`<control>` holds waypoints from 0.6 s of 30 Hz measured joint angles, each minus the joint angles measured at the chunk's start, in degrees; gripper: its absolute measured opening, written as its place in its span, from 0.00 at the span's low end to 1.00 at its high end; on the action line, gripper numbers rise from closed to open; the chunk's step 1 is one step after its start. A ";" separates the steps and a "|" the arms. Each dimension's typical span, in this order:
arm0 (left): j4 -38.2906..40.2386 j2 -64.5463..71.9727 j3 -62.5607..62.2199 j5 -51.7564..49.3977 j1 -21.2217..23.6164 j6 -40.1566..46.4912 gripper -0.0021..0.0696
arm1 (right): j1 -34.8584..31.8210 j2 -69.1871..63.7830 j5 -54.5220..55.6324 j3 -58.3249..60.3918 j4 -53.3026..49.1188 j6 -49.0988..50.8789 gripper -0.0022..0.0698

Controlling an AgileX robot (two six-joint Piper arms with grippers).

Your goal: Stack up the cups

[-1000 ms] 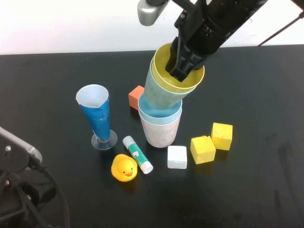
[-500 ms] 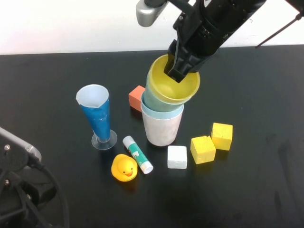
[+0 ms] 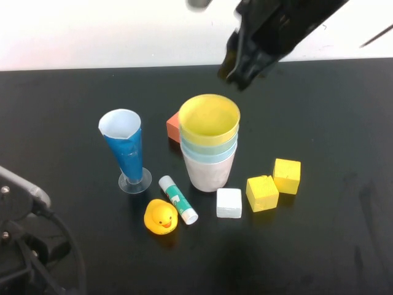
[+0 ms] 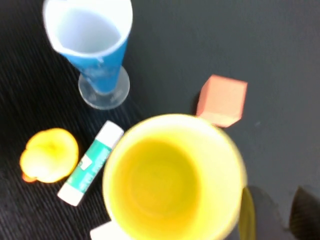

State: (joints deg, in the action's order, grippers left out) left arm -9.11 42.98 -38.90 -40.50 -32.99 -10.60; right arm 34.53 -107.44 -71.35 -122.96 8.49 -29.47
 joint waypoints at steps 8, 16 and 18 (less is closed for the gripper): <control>-3.99 -11.18 6.30 1.75 0.00 -8.31 0.03 | 0.00 11.87 0.00 4.03 2.77 -3.11 0.07; -5.33 -30.54 11.06 1.76 0.00 -9.51 0.03 | 0.00 32.13 13.31 30.71 5.44 -6.71 0.03; -5.37 -33.60 11.43 1.75 0.00 -9.51 0.03 | 0.00 38.22 20.19 39.92 6.73 -7.79 0.03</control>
State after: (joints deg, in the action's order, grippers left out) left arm -14.47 9.38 -27.47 -38.75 -32.99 -20.11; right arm 34.53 -69.22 -51.16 -83.03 15.22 -37.26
